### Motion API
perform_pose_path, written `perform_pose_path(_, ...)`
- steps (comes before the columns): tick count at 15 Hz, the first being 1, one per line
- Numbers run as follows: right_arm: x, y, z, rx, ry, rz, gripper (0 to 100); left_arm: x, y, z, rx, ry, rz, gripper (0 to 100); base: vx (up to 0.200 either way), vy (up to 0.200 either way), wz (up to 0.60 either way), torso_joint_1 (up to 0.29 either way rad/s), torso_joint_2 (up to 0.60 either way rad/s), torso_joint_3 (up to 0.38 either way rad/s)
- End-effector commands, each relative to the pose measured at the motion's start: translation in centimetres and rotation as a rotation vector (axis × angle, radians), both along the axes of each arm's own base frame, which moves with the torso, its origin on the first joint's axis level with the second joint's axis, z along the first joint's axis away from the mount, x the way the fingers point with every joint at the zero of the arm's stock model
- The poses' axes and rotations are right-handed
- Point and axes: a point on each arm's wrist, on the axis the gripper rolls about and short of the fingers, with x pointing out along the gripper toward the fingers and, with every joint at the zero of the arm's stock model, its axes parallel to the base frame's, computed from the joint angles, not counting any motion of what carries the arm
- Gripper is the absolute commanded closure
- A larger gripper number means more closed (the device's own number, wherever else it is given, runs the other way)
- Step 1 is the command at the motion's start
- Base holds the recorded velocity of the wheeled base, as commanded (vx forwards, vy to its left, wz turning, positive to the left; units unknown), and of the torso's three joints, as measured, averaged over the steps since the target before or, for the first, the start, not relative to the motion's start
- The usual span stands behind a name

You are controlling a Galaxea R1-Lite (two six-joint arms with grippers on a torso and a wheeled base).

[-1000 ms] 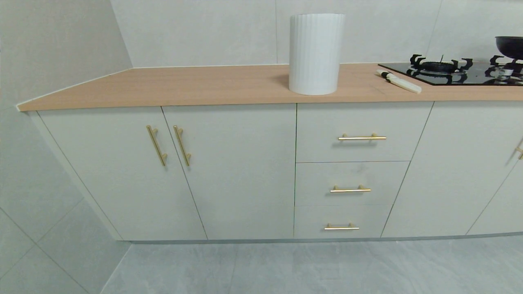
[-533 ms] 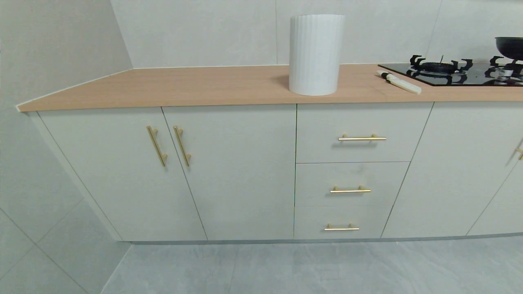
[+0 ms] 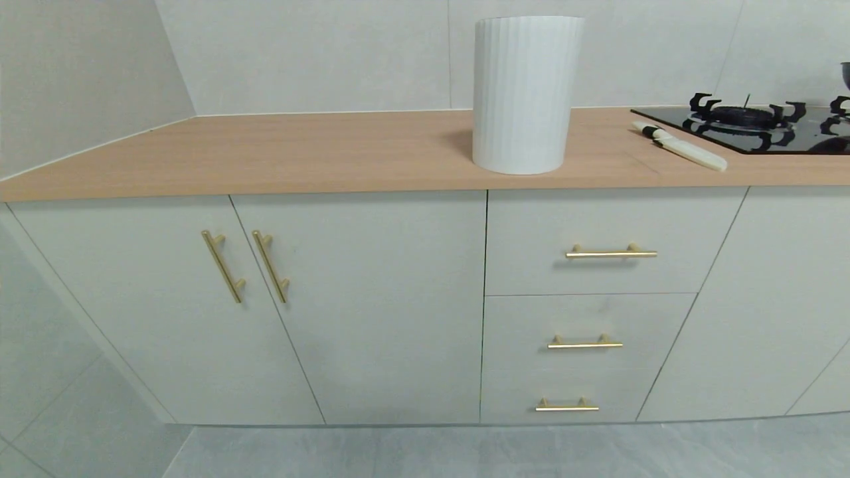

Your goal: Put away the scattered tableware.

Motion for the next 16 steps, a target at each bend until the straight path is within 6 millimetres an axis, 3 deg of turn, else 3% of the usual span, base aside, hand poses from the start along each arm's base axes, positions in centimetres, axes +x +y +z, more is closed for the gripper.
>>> perform_pose_path(1,0.02,0.00,0.01,0.000,0.003,0.001,0,0.00,0.00,0.01,-0.001,0.000,0.001,0,0.200,0.000,0.00,0.007,0.00,0.002)
perform_pose_path(14,0.02,0.00,0.01,0.001,0.003,0.000,0,0.00,0.00,0.01,-0.001,0.000,0.001,0,0.200,0.000,0.00,0.000,0.00,0.003)
perform_pose_path(16,0.02,0.00,0.01,0.001,0.003,0.001,0,0.00,0.00,0.01,-0.001,0.000,0.001,0,0.000,0.000,0.00,0.000,0.00,0.000)
